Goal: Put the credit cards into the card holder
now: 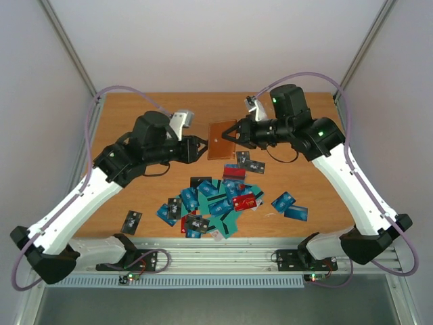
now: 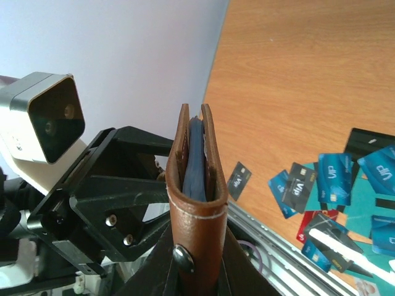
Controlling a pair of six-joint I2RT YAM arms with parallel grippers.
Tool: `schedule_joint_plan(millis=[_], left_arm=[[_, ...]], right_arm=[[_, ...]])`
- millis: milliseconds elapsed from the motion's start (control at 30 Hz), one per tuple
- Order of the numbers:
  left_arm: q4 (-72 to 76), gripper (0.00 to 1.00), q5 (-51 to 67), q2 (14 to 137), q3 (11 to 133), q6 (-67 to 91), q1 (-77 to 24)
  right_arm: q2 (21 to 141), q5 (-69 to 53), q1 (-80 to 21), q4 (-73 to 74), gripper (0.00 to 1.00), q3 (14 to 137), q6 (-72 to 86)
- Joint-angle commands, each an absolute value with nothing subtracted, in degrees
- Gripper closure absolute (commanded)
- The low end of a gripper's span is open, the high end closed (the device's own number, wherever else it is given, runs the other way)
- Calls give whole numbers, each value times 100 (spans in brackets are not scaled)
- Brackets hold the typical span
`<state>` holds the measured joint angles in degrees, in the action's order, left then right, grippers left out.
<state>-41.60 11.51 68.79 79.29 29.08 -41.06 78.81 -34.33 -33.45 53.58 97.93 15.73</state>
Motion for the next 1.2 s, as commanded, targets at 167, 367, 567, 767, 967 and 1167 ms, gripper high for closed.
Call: schedule_joint_plan(millis=[167, 367, 567, 767, 967, 1167], left_arm=[[-2681, 67, 2289, 6406, 7740, 3301, -3872], [-2475, 79, 2596, 6373, 7778, 3407, -3836], [-1986, 98, 2719, 6109, 7560, 3636, -3772], [-1831, 100, 2899, 5951, 7551, 3760, -3668], [-2917, 100, 2254, 5925, 8028, 3329, -3653], [-3773, 100, 1826, 6043, 8297, 2782, -3656]], right_arm=[[7659, -4252, -3373, 4106, 99, 9485, 2204], [7610, -4459, -3375, 3668, 99, 9418, 2438], [7598, -4664, -3368, 3370, 99, 9322, 2628], [7609, -4703, -3370, 3254, 98, 9156, 2659], [7794, -4463, -3250, 3959, 42, 9314, 2168], [8072, -4113, -3155, 4739, 11, 9399, 1645]])
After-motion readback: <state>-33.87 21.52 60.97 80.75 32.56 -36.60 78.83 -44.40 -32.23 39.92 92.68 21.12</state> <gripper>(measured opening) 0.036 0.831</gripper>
